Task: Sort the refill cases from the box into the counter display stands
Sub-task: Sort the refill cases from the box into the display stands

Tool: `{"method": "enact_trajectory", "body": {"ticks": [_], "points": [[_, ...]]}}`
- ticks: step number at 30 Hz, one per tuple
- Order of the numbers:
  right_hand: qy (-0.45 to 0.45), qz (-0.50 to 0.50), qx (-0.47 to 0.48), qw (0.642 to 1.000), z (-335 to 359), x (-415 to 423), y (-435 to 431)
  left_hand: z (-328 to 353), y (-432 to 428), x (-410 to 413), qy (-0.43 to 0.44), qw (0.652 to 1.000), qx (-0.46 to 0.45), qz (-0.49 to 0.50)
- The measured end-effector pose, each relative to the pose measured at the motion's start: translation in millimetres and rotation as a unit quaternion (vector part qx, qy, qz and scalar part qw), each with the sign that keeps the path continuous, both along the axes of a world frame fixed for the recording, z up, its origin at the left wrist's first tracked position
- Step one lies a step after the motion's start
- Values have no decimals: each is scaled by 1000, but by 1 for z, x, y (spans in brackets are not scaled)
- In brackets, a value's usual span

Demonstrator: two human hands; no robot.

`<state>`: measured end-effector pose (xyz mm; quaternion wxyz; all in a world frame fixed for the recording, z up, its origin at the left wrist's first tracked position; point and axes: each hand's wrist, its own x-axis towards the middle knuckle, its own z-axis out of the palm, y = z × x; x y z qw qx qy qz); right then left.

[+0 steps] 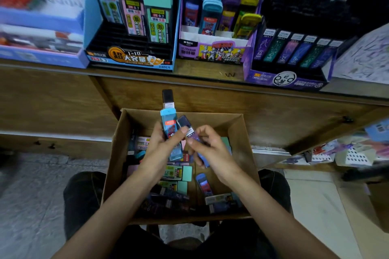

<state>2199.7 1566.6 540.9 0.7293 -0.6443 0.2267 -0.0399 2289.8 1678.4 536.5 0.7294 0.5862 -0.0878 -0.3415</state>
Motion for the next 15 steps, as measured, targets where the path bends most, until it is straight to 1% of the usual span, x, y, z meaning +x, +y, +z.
{"method": "enact_trajectory", "body": {"ticks": [5,8,11,15], "points": [[-45,23,-4,999,26,5,4,32,-2,4,-43,998,-34,8],[-70,22,-84,994,44,14,1,49,1,12,-79,995,-59,-2],[-99,20,-165,981,68,29,-6,64,5,21,-119,991,-67,-11],[-116,60,-181,975,100,52,-11,82,8,35,-152,984,-91,-20]]}}
